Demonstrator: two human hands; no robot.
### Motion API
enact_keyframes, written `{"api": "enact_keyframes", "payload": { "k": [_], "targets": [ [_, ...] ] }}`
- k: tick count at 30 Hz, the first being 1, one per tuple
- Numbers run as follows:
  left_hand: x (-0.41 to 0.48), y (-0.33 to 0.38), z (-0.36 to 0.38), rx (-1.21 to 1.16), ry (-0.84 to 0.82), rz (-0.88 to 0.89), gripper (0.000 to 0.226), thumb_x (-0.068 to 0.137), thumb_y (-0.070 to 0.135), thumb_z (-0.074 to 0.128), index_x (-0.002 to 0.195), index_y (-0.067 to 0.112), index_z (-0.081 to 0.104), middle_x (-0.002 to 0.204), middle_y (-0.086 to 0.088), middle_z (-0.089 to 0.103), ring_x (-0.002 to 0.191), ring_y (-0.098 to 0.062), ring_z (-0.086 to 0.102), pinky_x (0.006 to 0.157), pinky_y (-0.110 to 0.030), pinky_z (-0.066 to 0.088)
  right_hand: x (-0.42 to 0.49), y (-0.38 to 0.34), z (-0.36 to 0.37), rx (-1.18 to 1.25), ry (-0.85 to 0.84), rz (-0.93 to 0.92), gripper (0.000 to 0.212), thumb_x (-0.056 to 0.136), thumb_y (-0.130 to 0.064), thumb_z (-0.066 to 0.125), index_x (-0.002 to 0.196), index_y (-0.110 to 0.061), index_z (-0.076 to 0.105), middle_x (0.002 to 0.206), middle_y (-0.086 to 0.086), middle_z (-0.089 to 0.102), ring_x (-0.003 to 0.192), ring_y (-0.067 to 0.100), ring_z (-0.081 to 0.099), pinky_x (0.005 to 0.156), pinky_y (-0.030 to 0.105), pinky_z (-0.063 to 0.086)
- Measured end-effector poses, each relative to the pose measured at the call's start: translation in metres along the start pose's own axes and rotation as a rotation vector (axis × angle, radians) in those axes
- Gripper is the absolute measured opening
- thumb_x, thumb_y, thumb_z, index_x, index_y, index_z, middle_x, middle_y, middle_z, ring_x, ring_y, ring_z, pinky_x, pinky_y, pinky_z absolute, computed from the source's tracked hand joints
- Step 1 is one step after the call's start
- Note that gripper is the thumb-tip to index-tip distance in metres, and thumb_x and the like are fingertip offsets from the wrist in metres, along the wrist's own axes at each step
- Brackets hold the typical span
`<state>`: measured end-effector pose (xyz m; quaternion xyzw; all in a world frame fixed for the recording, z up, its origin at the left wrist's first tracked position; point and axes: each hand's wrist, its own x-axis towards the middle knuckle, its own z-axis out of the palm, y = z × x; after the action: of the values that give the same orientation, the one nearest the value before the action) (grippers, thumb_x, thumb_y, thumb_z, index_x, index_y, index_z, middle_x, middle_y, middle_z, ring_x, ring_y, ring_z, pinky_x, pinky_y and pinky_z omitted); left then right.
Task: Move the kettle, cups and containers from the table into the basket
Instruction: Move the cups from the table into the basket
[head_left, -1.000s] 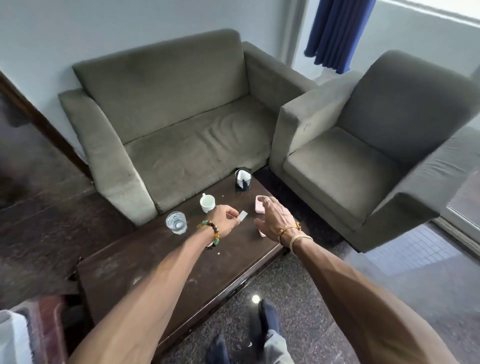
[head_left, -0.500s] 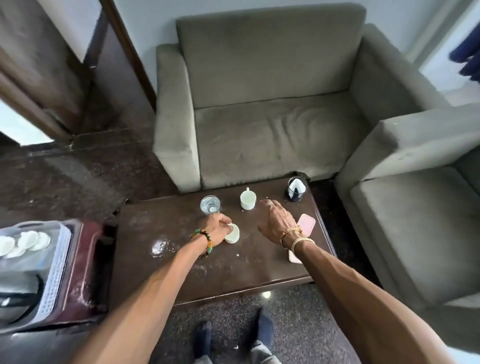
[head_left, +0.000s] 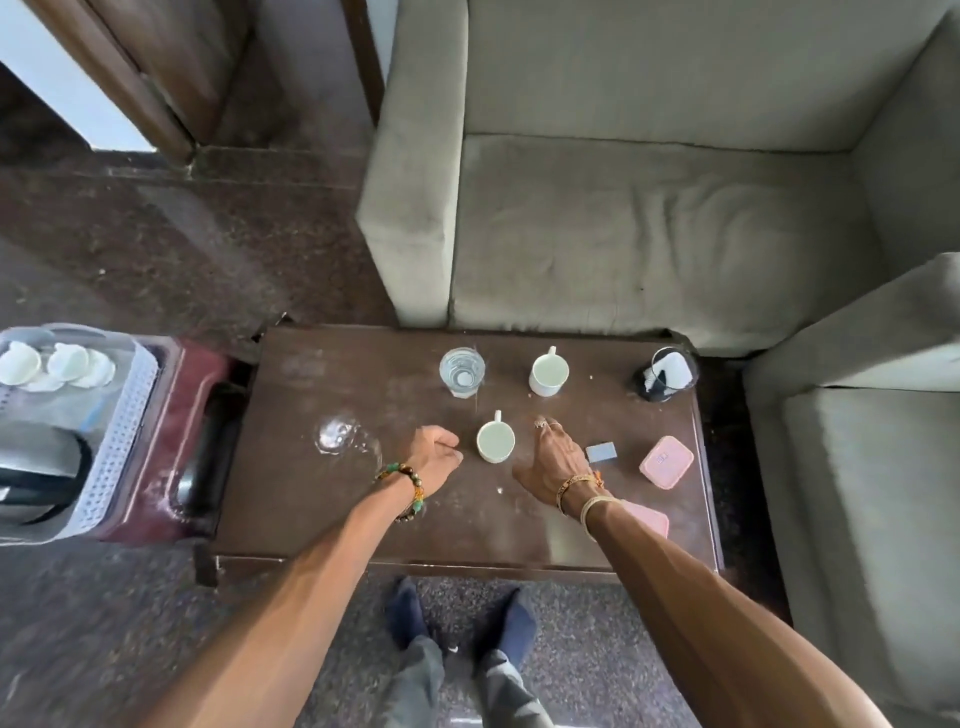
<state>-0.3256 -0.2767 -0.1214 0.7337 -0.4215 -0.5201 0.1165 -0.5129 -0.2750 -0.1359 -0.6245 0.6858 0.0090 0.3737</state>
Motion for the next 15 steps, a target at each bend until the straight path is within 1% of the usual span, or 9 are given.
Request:
{"api": "enact_keyframes", "payload": {
  "k": [1, 2, 3, 5, 7, 9, 11, 13, 15],
  "targets": [
    [0.01, -0.008, 0.006, -0.011, -0.003, -0.016, 0.03, 0.087, -0.003, 0.062, 0.117, -0.008, 0.059, 0.114, -0.026, 0.065, 0.106, -0.032, 0.063, 0.094, -0.033, 0.051, 0.007, 0.005, 0.012, -0.002, -0.025, 0.023, 0.077, 0.076, -0.024, 0.073, 0.143, -0.014, 0.037, 0.142, 0.009, 0.046, 0.124, 0.033, 0.053, 0.1, 0.036, 0.045],
    [0.02, -0.015, 0.012, -0.02, -0.002, -0.03, 0.031, 0.087, -0.003, 0.062, 0.118, -0.007, 0.058, 0.115, -0.026, 0.064, 0.109, -0.033, 0.062, 0.097, -0.037, 0.049, 0.013, 0.01, 0.023, -0.001, -0.043, 0.046, 0.079, 0.076, -0.025, 0.073, 0.145, -0.014, 0.036, 0.145, 0.009, 0.044, 0.125, 0.033, 0.053, 0.101, 0.037, 0.045],
    [0.028, -0.021, 0.019, -0.03, -0.001, -0.042, 0.033, 0.087, -0.003, 0.061, 0.119, -0.007, 0.057, 0.116, -0.026, 0.063, 0.11, -0.034, 0.061, 0.098, -0.037, 0.049, 0.017, 0.015, 0.032, 0.004, -0.052, 0.068, 0.08, 0.076, -0.026, 0.072, 0.145, -0.014, 0.035, 0.146, 0.008, 0.043, 0.125, 0.032, 0.053, 0.101, 0.037, 0.045],
    [0.048, -0.033, 0.034, -0.033, -0.004, -0.059, 0.036, 0.087, -0.001, 0.061, 0.123, -0.005, 0.054, 0.119, -0.025, 0.06, 0.111, -0.032, 0.059, 0.097, -0.033, 0.047, 0.032, 0.026, 0.053, 0.001, -0.073, 0.095, 0.08, 0.077, -0.03, 0.072, 0.145, -0.015, 0.033, 0.146, 0.008, 0.042, 0.125, 0.031, 0.052, 0.102, 0.037, 0.044],
    [0.067, -0.045, 0.047, -0.035, -0.014, -0.075, 0.04, 0.088, -0.001, 0.059, 0.126, -0.003, 0.051, 0.122, -0.025, 0.056, 0.113, -0.032, 0.057, 0.096, -0.032, 0.045, 0.045, 0.036, 0.07, -0.011, -0.094, 0.104, 0.087, 0.076, -0.035, 0.076, 0.147, -0.016, 0.03, 0.147, 0.007, 0.041, 0.128, 0.029, 0.051, 0.103, 0.036, 0.044],
    [0.082, -0.055, 0.057, -0.036, -0.035, -0.097, 0.043, 0.087, -0.001, 0.06, 0.128, -0.001, 0.049, 0.125, -0.023, 0.055, 0.114, -0.032, 0.056, 0.097, -0.033, 0.047, 0.058, 0.044, 0.082, -0.003, -0.089, 0.12, 0.091, 0.074, -0.038, 0.079, 0.147, -0.017, 0.03, 0.146, 0.007, 0.042, 0.126, 0.028, 0.051, 0.101, 0.036, 0.045],
    [0.092, -0.063, 0.061, 0.017, -0.048, -0.089, 0.045, 0.085, 0.006, 0.064, 0.129, 0.006, 0.051, 0.123, -0.017, 0.059, 0.111, -0.03, 0.059, 0.098, -0.037, 0.049, 0.066, 0.048, 0.088, 0.015, -0.078, 0.145, 0.093, 0.072, -0.04, 0.08, 0.147, -0.018, 0.03, 0.145, 0.006, 0.042, 0.124, 0.028, 0.053, 0.099, 0.036, 0.046],
    [0.102, -0.069, 0.063, 0.058, -0.052, -0.08, 0.048, 0.082, 0.012, 0.067, 0.128, 0.012, 0.052, 0.121, -0.012, 0.062, 0.108, -0.028, 0.061, 0.095, -0.04, 0.051, 0.075, 0.051, 0.091, 0.024, -0.07, 0.161, 0.093, 0.072, -0.041, 0.079, 0.148, -0.018, 0.03, 0.147, 0.006, 0.042, 0.124, 0.027, 0.053, 0.098, 0.036, 0.046],
    [0.114, -0.072, 0.066, 0.065, -0.055, -0.082, 0.051, 0.081, 0.014, 0.068, 0.129, 0.015, 0.051, 0.12, -0.01, 0.063, 0.104, -0.027, 0.063, 0.092, -0.041, 0.053, 0.084, 0.054, 0.094, 0.034, -0.059, 0.167, 0.094, 0.073, -0.04, 0.078, 0.15, -0.018, 0.029, 0.15, 0.005, 0.039, 0.128, 0.025, 0.051, 0.101, 0.035, 0.045]
  ]
}}
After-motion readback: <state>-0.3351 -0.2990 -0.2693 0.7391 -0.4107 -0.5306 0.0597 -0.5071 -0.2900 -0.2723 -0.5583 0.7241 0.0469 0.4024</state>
